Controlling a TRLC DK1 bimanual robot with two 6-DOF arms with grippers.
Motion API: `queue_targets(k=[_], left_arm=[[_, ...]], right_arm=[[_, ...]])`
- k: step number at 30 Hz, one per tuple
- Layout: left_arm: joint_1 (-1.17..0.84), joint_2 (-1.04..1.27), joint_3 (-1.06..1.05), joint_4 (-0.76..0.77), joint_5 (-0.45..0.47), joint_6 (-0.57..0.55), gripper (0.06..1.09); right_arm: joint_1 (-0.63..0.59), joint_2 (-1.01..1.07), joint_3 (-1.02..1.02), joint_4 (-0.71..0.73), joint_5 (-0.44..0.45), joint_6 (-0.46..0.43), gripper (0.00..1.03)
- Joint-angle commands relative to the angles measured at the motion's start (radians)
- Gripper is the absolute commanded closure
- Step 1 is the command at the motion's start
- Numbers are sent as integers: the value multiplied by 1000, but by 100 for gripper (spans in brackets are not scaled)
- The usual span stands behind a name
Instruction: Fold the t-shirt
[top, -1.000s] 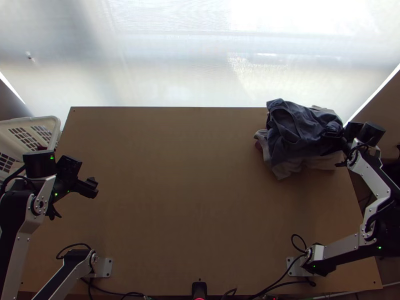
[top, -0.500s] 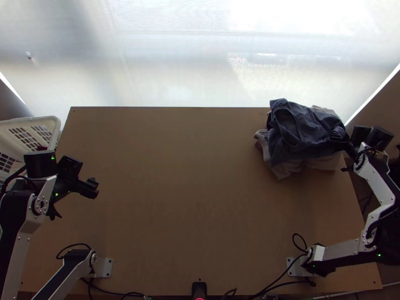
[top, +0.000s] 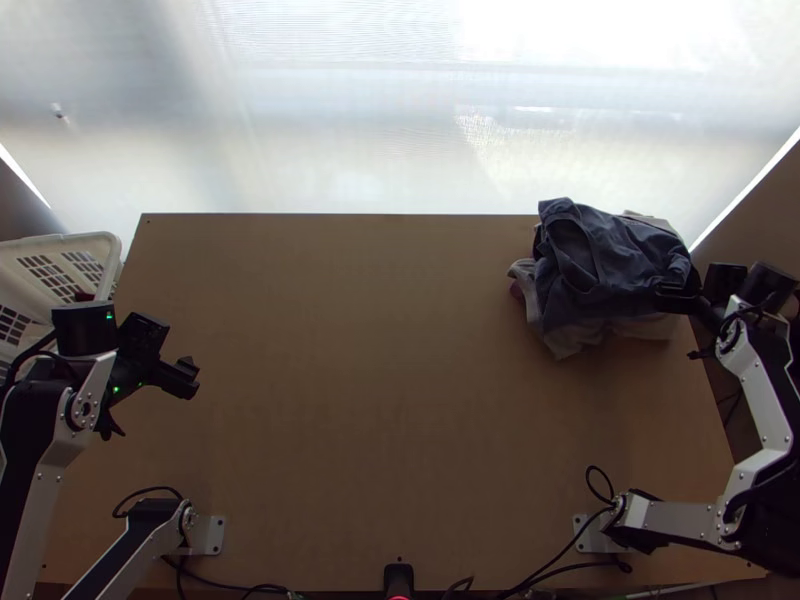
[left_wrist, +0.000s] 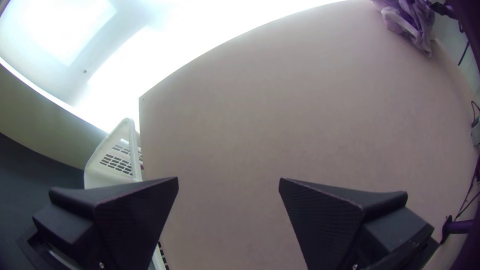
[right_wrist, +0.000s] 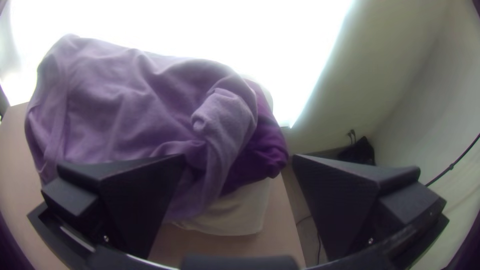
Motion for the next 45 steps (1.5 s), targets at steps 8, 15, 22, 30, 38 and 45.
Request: queue_targets(k=[8,15,22,30,38,45], left_arm=[[2,-26,-17,0,-1,8,11],[13,-43,-22,5,-33,7,11],[43,-75,-42,-7,-59,13,11],[62,-96,-34,-23,-87,14,11],[83,-107,-45,-23,-89,14,11],[92,-110,-39,-20,-90,25,11]], right_arm=[[84,-220,17,-29,-7,-25,29],[206,-129,-26,203,-1,-48,100],[263,121,-21,456,-1,-140,100],[173,328,43,479,-28,-202,100],[156,357,-10,454,-70,-294,100],[160,360,-26,460,-56,-305,73]])
